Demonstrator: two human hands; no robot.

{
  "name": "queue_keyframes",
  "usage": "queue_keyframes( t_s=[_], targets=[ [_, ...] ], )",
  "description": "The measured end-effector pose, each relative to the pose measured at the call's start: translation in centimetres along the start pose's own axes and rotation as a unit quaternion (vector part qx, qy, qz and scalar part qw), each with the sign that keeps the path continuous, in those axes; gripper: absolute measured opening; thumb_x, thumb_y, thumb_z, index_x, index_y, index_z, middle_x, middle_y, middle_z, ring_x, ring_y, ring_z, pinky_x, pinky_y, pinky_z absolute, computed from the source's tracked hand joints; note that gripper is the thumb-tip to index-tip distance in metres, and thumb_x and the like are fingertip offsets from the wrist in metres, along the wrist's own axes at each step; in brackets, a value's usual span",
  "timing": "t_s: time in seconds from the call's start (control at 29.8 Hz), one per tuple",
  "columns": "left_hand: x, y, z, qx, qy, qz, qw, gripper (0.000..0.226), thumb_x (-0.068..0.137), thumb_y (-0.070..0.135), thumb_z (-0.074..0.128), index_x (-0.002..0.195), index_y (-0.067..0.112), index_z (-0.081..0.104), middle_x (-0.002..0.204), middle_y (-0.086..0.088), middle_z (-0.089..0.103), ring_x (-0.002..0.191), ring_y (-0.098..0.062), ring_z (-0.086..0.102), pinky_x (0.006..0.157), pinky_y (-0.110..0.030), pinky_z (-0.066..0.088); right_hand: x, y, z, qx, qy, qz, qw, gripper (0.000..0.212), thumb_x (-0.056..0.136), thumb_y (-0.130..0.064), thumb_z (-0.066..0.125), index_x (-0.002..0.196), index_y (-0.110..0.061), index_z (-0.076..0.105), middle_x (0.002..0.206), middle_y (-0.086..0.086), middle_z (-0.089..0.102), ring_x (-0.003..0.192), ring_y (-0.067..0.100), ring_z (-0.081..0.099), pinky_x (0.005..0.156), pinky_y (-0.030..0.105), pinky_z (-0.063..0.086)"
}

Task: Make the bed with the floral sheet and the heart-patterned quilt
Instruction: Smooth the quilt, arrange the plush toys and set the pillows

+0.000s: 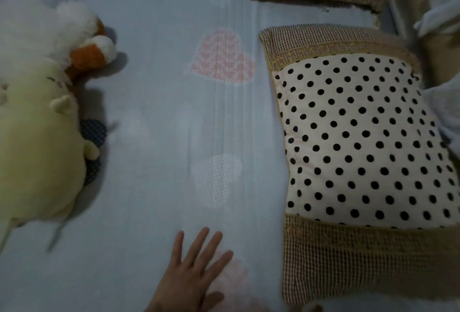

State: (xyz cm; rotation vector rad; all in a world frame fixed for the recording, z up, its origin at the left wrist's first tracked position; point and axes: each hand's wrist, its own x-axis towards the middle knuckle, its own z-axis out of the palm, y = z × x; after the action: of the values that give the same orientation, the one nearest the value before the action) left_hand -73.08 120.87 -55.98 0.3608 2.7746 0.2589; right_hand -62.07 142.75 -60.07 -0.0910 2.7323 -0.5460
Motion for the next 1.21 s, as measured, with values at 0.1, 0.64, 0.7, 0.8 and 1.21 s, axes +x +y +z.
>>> queue_keyframes(
  t_s=[0.1, 0.64, 0.7, 0.8, 1.21],
  targets=[
    [-3.8, 1.1, -1.0, -0.028, -0.015, 0.018, 0.999, 0.068, 0.087, 0.067, 0.049, 0.146, 0.033, 0.044, 0.152, -0.008, 0.042, 0.143, -0.034, 0.033, 0.107, -0.068, 0.023, 6.5, -7.2, -6.6, 0.081, -0.004, -0.013, 0.997, 0.037, 0.088, -0.031, 0.040, 0.115, -0.010, 0.054, 0.124, 0.018, 0.062, 0.094, 0.040, 0.066, 0.087, 0.049, 0.047],
    [-15.4, -12.8, 1.6, 0.012, -0.032, 0.114, 0.993, 0.092, 0.078, 0.086, 0.038, 0.155, 0.039, 0.020, 0.163, -0.016, 0.013, 0.148, -0.045, 0.008, 0.109, -0.073, 0.016, 10.4, -12.0, -2.9, -0.245, -0.140, -0.541, 0.792, 0.061, 0.094, -0.067, 0.042, 0.142, -0.031, 0.051, 0.154, 0.009, 0.040, 0.145, 0.036, 0.028, 0.107, 0.064, 0.029],
    [-16.0, -12.6, 0.2, 0.009, 0.003, 0.133, 0.991, 0.065, 0.090, 0.072, 0.043, 0.142, 0.034, 0.048, 0.154, -0.014, 0.038, 0.146, -0.041, 0.024, 0.115, -0.066, 0.012, 10.3, -13.4, -3.0, -0.208, -0.117, -0.538, 0.809, 0.039, 0.101, -0.052, 0.038, 0.131, -0.036, 0.058, 0.145, 0.004, 0.050, 0.137, 0.031, 0.040, 0.104, 0.054, 0.037],
    [-14.0, -15.3, -5.2, -0.020, 0.209, 0.049, 0.977, 0.025, 0.102, 0.031, 0.051, 0.117, 0.023, 0.070, 0.134, -0.007, 0.061, 0.138, -0.028, 0.043, 0.120, -0.052, 0.019, 13.1, -19.8, -4.9, -0.094, -0.080, -0.505, 0.854, 0.040, 0.099, -0.052, 0.037, 0.129, -0.031, 0.054, 0.134, -0.001, 0.053, 0.115, 0.020, 0.056, 0.088, 0.037, 0.048],
    [-6.7, -34.2, -19.1, -0.322, 0.179, -0.435, 0.822, 0.040, 0.102, 0.037, 0.041, 0.133, 0.011, 0.045, 0.122, -0.013, 0.061, 0.110, -0.035, 0.058, 0.078, -0.035, 0.042, 22.3, -51.0, -6.6, 0.201, -0.213, -0.049, 0.955, 0.095, 0.088, -0.048, 0.065, 0.156, -0.024, 0.003, 0.154, 0.009, 0.033, 0.135, 0.031, 0.041, 0.100, 0.036, 0.038]
  ],
)
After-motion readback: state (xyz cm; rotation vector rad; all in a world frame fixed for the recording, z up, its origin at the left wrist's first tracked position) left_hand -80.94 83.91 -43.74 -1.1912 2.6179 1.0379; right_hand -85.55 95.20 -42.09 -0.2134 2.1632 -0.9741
